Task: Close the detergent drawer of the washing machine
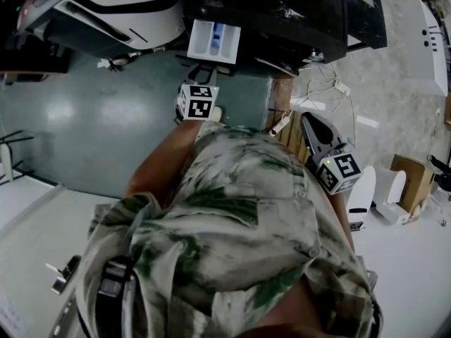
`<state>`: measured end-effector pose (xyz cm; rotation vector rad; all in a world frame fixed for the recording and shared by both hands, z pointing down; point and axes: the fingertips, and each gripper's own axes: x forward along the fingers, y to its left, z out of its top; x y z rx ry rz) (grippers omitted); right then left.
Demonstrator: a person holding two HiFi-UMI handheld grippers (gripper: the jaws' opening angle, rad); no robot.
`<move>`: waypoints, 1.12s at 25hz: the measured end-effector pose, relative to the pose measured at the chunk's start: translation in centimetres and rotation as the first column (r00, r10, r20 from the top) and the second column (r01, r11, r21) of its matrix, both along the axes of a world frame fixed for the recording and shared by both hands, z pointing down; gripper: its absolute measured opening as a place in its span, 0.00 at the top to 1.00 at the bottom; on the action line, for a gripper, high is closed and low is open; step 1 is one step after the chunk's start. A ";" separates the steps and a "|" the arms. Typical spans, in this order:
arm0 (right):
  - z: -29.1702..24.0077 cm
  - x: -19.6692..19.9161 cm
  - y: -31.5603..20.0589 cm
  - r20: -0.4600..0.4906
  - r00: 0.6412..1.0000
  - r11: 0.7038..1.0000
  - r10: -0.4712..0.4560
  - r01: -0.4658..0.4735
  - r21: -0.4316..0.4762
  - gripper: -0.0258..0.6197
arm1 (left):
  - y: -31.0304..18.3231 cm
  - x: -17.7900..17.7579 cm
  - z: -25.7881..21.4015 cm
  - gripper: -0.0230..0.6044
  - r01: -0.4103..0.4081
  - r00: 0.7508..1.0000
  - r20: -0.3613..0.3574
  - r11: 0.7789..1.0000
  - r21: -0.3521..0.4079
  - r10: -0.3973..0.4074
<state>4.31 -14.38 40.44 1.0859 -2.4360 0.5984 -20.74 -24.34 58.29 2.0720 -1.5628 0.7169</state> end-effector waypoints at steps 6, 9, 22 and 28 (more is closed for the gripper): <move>0.3 -0.2 -0.5 0.010 1.000 1.000 0.006 -0.006 -0.006 0.90 | -0.6 0.3 0.1 0.69 -0.003 1.000 0.004 1.000 0.001 0.003; 0.3 -0.3 -0.8 0.018 1.000 1.000 0.013 -0.013 0.001 0.90 | -1.1 0.3 0.1 0.69 -0.006 1.000 0.004 1.000 -0.001 0.006; 0.5 0.1 -0.9 0.023 0.999 0.999 0.040 -0.040 -0.007 0.90 | -2.1 0.0 0.1 0.72 -0.009 1.000 0.010 1.000 0.010 0.009; 0.4 0.5 -1.1 0.012 0.999 0.999 0.052 -0.052 0.004 0.90 | -2.8 0.0 0.1 0.72 -0.009 1.000 0.008 1.000 0.012 0.009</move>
